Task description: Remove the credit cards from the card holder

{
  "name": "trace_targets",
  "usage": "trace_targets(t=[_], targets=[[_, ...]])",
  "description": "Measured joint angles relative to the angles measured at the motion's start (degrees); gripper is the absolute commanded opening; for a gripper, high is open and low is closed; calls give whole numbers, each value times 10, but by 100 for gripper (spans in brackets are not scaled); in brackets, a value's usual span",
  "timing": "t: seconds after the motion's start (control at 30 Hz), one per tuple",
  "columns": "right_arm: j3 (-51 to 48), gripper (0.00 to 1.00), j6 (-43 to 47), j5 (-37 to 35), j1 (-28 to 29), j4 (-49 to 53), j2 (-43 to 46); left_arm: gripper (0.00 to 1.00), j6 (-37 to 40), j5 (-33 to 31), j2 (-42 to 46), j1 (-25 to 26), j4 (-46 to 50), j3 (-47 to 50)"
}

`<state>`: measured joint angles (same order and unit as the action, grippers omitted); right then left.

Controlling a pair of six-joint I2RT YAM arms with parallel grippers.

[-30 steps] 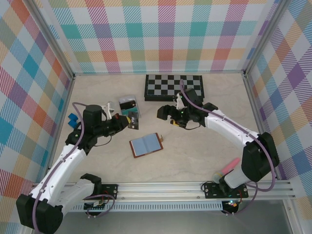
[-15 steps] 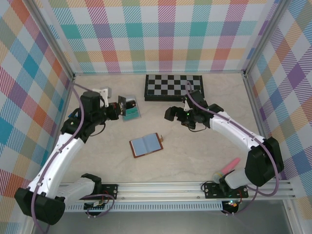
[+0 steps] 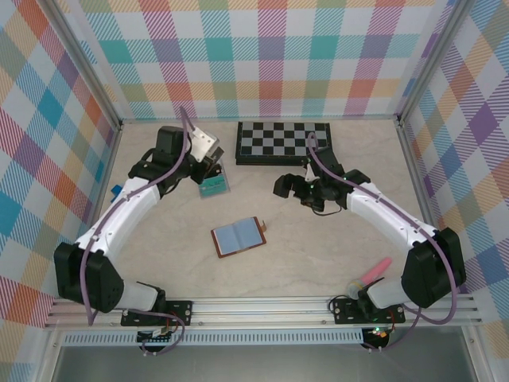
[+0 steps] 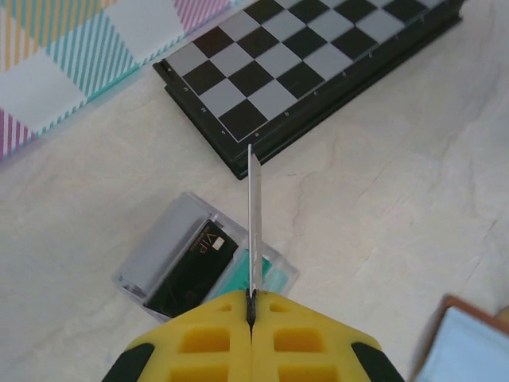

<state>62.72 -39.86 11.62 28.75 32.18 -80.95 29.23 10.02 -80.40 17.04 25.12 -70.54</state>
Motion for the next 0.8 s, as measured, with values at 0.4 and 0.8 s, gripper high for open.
trace_targets(t=[0.4, 0.8], targets=[[-3, 100, 0, 4, -17, 24, -11, 0, 264, 80, -125, -64, 51, -63], [-5, 100, -11, 23, -18, 26, -15, 0, 388, 56, -222, -65, 101, -149]])
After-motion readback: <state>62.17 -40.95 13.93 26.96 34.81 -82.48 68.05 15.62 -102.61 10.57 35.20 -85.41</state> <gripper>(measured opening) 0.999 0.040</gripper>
